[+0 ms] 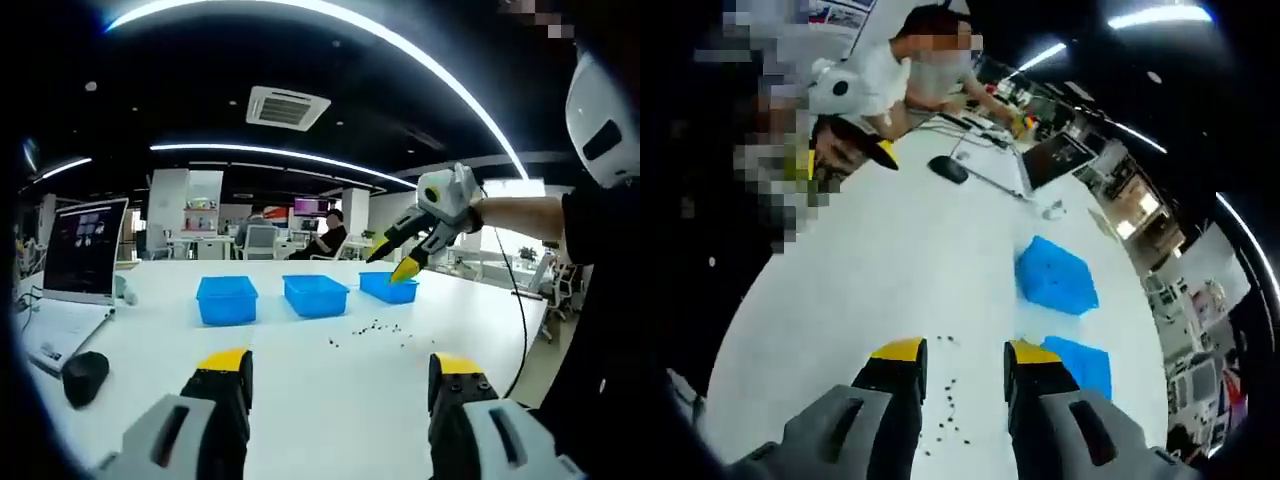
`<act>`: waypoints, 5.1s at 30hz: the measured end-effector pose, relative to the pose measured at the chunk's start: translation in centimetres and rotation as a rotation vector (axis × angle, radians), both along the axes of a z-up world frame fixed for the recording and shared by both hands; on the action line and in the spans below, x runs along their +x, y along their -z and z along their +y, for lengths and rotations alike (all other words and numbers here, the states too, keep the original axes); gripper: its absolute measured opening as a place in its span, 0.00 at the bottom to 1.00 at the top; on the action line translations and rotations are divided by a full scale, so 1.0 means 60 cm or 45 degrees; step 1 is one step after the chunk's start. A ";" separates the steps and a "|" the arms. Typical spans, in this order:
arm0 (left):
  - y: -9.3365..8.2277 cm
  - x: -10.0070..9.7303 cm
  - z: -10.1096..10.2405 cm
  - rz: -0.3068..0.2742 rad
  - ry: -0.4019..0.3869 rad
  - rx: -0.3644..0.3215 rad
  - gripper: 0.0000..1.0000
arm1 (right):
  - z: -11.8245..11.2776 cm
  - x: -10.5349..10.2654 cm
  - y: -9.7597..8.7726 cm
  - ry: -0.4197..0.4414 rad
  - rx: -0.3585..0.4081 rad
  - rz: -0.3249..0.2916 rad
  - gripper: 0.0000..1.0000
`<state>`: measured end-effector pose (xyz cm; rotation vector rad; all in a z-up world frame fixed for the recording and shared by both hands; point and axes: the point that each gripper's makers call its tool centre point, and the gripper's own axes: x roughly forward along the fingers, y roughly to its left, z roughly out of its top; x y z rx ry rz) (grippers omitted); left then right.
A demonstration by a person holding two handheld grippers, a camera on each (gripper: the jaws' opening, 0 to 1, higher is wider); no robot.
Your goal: Pick up the resistors one by one and place each resistor into its matching bin, sorting the parts by color and model until every resistor is separated into the correct bin for its type
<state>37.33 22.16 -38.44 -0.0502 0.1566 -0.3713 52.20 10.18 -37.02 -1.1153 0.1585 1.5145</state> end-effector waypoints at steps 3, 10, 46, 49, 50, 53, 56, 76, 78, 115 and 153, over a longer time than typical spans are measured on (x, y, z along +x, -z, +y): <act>-0.002 -0.002 0.000 -0.001 -0.001 0.006 0.72 | 0.020 0.013 0.022 -0.090 -0.103 -0.030 0.31; 0.001 -0.003 0.006 0.014 -0.032 0.026 0.72 | 0.055 0.037 0.095 -0.273 -0.366 -0.112 0.26; 0.012 0.000 0.016 0.036 -0.056 0.010 0.72 | 0.070 0.044 0.183 -0.424 -0.605 -0.092 0.17; 0.012 0.000 0.015 0.038 -0.055 0.010 0.72 | 0.068 0.046 0.185 -0.428 -0.613 -0.096 0.17; 0.012 0.000 0.014 0.038 -0.055 0.012 0.72 | 0.068 0.046 0.186 -0.426 -0.614 -0.092 0.17; 0.012 0.000 0.015 0.038 -0.057 0.011 0.72 | 0.067 0.045 0.188 -0.429 -0.625 -0.086 0.16; 0.012 -0.001 0.016 0.039 -0.061 0.010 0.72 | 0.068 0.042 0.190 -0.431 -0.634 -0.068 0.14; 0.003 -0.002 0.020 0.019 -0.066 -0.001 0.72 | 0.077 0.037 0.139 -0.243 -0.446 0.047 0.06; -0.001 -0.001 0.020 0.012 -0.065 -0.002 0.72 | 0.079 0.034 0.103 -0.132 -0.267 0.131 0.06; -0.064 -0.019 0.072 -0.123 -0.252 -0.003 0.72 | 0.239 0.247 -0.144 0.724 1.130 0.413 0.06; -0.051 0.019 0.012 -0.116 -0.088 -0.041 0.72 | -0.024 0.130 -0.138 0.835 1.141 0.319 0.33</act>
